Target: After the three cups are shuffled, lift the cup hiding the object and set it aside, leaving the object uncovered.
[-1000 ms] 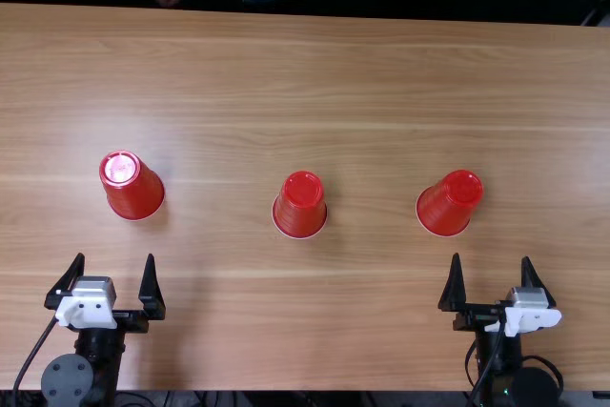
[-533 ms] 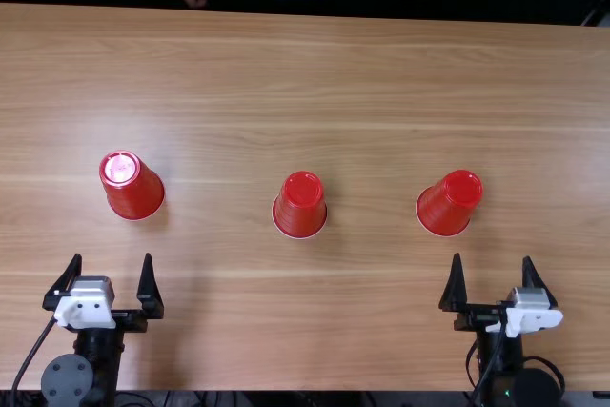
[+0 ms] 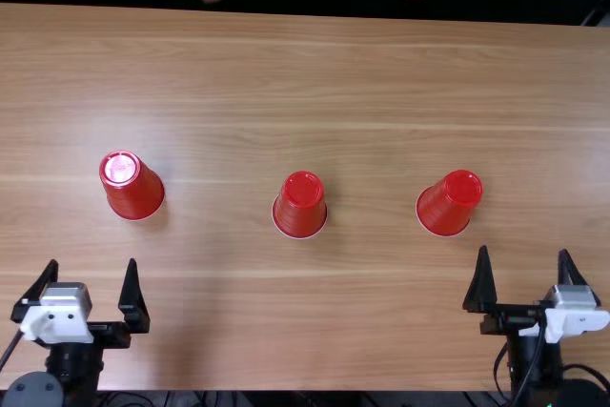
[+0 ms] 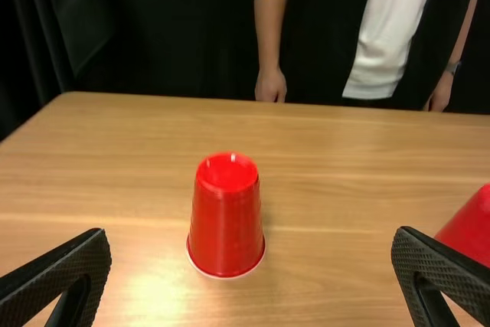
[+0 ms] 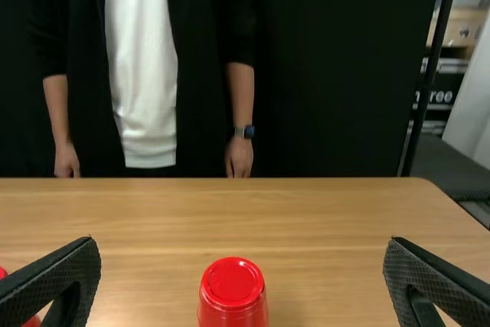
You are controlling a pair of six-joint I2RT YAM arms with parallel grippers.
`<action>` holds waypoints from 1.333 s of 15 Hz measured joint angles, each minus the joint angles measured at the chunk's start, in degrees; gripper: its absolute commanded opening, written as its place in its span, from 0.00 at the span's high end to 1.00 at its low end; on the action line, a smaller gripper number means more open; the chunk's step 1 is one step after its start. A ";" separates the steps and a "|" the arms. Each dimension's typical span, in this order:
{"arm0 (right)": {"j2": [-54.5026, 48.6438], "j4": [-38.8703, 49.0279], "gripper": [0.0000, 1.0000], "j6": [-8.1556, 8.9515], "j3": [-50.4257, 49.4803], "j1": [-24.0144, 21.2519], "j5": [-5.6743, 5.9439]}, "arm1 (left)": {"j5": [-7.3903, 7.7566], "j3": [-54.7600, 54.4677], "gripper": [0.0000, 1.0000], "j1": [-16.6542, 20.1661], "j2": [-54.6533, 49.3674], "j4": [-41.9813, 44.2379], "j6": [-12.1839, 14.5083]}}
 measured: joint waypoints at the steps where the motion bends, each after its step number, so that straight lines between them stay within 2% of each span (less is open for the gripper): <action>1: 2.25 -3.34 0.00 -0.79 3.15 0.00 -0.02 | 0.00 5.01 0.00 0.00 2.97 -3.98 -0.02; 3: 4.61 -10.56 0.00 -2.84 8.81 0.00 -0.02 | -0.04 12.24 0.00 -0.02 6.84 -12.68 0.02; 7: 14.53 -26.71 0.00 -4.37 22.23 0.00 0.00 | -0.24 31.56 0.00 0.00 21.31 -31.93 -0.02; 12: 27.91 -42.86 0.00 -4.42 36.83 0.00 -0.04 | -0.37 48.39 0.00 0.72 35.19 -44.94 0.02; 16: 36.44 -50.77 0.00 -4.24 44.74 0.02 -0.46 | -0.39 51.91 0.00 0.74 43.39 -48.52 0.00; 20: 42.64 -54.97 0.00 -4.09 45.55 1.29 -1.33 | -0.37 52.39 0.00 0.72 47.23 -54.75 0.02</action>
